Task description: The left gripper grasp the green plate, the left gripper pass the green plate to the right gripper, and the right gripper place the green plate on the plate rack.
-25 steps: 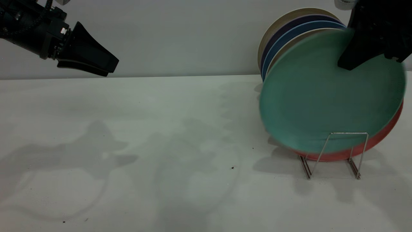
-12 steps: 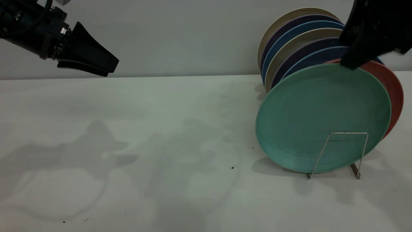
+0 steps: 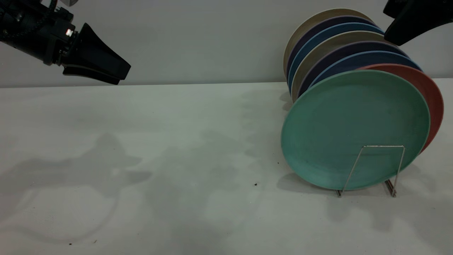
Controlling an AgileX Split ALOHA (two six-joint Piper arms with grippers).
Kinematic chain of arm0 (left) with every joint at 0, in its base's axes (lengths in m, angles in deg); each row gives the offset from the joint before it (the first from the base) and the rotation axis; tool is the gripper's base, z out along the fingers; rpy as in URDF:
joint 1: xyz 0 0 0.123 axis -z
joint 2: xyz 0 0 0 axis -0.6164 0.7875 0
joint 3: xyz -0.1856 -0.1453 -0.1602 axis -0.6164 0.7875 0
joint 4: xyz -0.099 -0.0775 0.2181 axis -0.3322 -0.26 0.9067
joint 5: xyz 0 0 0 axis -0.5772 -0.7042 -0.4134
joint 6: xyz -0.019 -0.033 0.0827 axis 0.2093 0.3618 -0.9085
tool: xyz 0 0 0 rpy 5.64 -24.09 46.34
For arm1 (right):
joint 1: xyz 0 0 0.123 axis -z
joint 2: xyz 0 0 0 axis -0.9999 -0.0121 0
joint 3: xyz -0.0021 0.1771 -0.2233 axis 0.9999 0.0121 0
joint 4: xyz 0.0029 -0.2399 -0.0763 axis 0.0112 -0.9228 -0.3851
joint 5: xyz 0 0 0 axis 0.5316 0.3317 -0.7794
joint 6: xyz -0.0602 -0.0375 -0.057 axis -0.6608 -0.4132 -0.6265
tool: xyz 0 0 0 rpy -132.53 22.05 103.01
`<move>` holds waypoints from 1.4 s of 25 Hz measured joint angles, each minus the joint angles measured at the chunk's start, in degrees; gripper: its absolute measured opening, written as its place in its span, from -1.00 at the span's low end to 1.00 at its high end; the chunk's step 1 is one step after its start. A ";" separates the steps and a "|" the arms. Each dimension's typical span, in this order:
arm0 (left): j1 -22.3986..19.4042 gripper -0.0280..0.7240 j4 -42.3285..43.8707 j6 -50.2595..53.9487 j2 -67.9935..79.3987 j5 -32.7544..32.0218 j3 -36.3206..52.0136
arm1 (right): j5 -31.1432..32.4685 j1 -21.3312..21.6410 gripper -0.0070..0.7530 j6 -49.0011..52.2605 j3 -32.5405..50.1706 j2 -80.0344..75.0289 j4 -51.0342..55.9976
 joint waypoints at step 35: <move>0.00 0.52 35.42 51.51 -43.98 -9.15 0.52 | 28.71 0.00 0.22 71.18 26.63 41.23 -20.80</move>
